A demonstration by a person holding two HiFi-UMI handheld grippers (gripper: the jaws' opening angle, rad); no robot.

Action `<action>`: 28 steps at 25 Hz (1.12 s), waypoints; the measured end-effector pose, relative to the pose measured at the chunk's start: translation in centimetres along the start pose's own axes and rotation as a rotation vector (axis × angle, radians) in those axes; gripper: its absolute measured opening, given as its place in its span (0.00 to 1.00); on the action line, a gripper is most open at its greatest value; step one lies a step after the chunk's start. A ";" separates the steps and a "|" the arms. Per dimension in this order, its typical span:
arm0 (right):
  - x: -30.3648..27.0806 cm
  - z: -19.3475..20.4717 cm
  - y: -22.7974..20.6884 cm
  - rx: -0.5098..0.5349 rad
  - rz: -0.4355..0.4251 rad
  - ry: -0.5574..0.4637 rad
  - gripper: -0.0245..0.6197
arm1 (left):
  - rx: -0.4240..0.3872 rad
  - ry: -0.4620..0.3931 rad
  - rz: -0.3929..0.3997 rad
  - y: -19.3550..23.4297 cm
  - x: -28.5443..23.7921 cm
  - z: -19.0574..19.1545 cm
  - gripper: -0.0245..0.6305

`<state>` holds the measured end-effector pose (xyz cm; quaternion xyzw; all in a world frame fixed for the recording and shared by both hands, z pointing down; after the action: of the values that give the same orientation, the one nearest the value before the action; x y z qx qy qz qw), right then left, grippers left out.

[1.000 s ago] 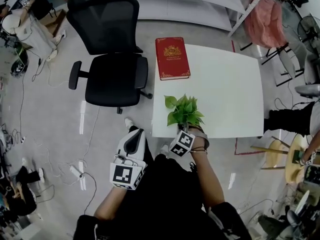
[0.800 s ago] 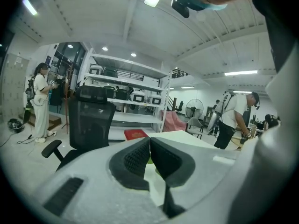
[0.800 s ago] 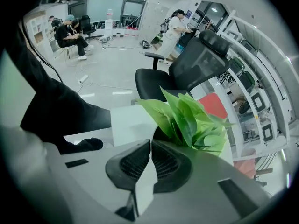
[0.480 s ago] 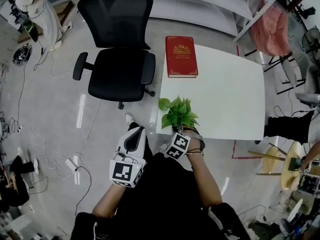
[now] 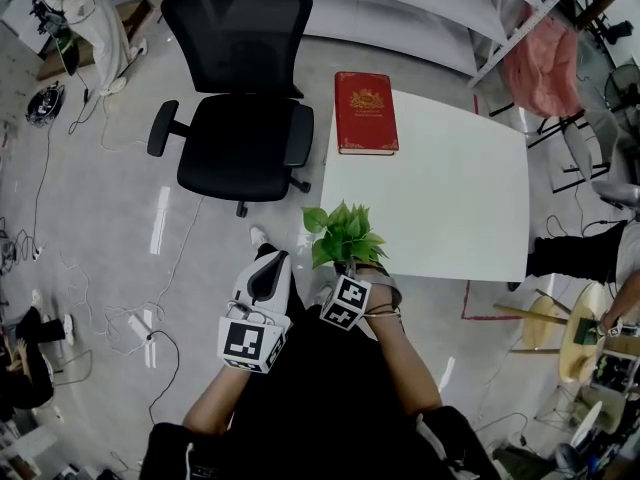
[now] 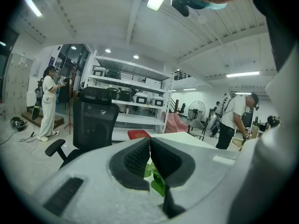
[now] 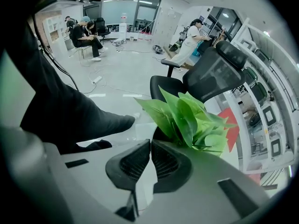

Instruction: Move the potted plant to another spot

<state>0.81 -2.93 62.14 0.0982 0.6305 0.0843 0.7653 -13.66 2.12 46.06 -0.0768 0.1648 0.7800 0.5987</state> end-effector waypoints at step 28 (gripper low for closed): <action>9.0 2.1 -3.5 -0.524 0.066 -0.463 0.06 | -0.030 -0.020 0.034 -1.1 -0.8 -1.0 0.07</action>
<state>4.61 -4.09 53.07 -0.0646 0.3938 0.2434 0.8840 -12.46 1.34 45.18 -0.0749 0.1483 0.7933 0.5857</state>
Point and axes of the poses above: the fingertips, and each gripper's own axes: x backward along the fingers, y to its left, z out of its underside, the point moved 8 cm from there along x, backward along the fingers, and after that the axes turned 4 degrees about y, right-handed, at the moved point
